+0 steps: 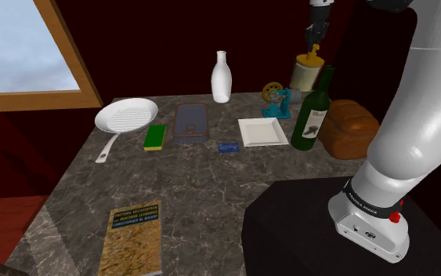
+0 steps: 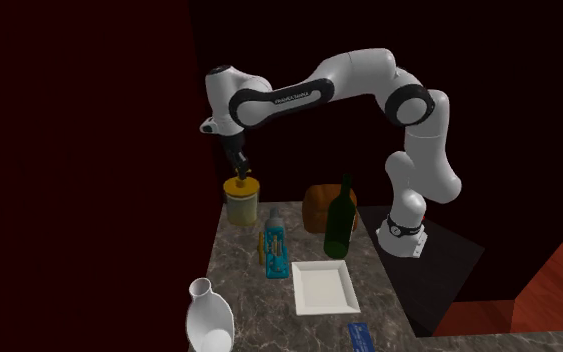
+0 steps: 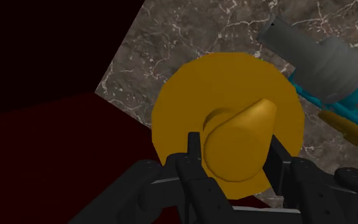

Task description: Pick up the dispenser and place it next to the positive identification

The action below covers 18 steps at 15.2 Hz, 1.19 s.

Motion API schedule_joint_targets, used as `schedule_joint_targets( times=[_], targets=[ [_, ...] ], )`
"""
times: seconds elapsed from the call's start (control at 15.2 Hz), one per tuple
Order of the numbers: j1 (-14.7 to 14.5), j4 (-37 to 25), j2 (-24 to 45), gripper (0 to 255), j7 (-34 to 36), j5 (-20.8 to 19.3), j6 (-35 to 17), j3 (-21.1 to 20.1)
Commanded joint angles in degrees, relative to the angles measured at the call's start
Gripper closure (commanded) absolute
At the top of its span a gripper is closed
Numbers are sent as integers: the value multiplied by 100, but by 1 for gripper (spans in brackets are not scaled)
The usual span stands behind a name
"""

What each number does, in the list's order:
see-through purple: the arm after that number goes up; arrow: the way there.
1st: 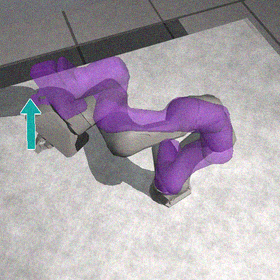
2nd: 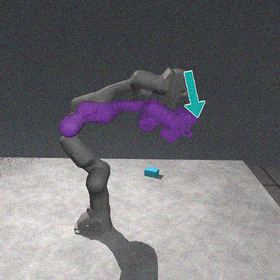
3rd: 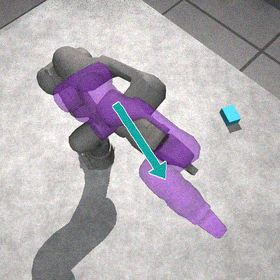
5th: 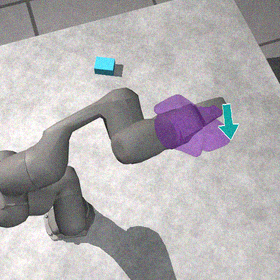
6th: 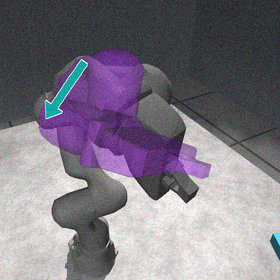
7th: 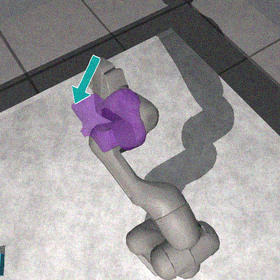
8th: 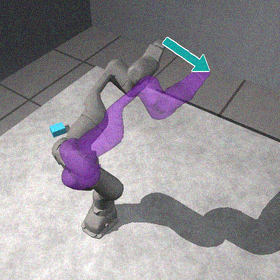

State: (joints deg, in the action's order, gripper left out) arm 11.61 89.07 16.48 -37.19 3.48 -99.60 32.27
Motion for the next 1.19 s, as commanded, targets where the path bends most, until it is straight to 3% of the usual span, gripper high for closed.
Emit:
schedule_joint_targets(
  times=[0.0,0.59,1.12],
  targets=[
    [-242,423,-485,255,242,-246,-8,0],
    [-952,1769,-2319,255,1559,-1096,335,-482],
    [-1261,2417,-3532,255,2661,-1314,947,-1240]
  ],
)
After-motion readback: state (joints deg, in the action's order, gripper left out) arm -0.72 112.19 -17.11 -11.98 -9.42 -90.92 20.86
